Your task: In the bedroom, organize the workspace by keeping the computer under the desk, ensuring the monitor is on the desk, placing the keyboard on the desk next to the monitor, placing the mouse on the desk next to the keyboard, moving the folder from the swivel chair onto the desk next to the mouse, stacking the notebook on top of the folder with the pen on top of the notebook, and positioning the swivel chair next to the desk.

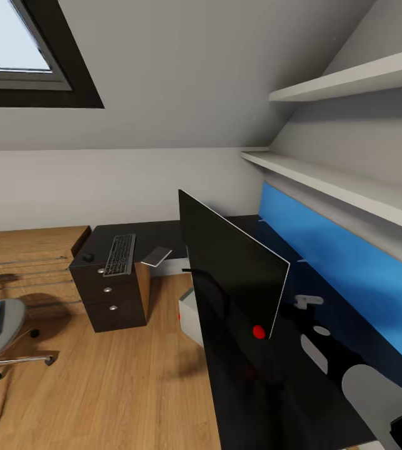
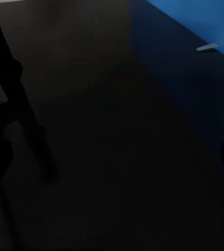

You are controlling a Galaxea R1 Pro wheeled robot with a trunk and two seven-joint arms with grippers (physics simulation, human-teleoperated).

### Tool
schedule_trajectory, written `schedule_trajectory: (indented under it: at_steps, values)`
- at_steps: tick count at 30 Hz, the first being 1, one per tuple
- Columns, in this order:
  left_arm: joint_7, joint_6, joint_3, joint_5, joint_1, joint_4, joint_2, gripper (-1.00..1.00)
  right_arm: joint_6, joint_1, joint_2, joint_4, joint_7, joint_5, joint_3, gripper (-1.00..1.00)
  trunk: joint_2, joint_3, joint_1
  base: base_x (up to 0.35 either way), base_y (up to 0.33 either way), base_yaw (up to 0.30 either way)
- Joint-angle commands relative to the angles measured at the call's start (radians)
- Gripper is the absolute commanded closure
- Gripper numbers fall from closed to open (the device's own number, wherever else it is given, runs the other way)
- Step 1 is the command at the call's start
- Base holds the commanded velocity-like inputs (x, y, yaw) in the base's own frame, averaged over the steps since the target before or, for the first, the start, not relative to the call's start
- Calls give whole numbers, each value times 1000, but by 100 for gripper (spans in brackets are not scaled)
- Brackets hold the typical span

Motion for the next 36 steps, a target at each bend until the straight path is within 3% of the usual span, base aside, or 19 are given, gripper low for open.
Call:
schedule_trajectory:
  at_steps: [1, 13, 19, 24, 29, 36]
  values:
    - [1, -4, -2, 10, -1, 0, 0, -100, -3, -1, -1, 0, -4, -8, 11, -100, -2, -2, 0, 0, 0, 0]
    - [1, -4, -2, 10, -1, 0, 1, -100, -4, -1, -1, 0, 88, -1, 61, -100, -2, -2, 0, 0, 0, 0]
    - [0, -4, -2, 10, -1, 0, 2, -100, -20, -1, -2, 4, 124, 50, 96, -100, -2, -2, 0, 0, 0, 0]
    - [1, -4, -2, 10, -1, 0, 2, -100, -42, 0, -1, 4, 140, 67, 101, -100, -2, -2, 0, 0, 0, 0]
    - [1, -4, -2, 10, -1, 0, 3, -100, -46, 0, -1, 2, 182, 66, 101, -100, -2, -2, 0, 0, 0, 0]
    - [1, -4, -2, 10, -1, 0, 3, -100, -45, 0, 1, 3, 191, 63, 101, -100, -2, -2, 0, 0, 0, 7]
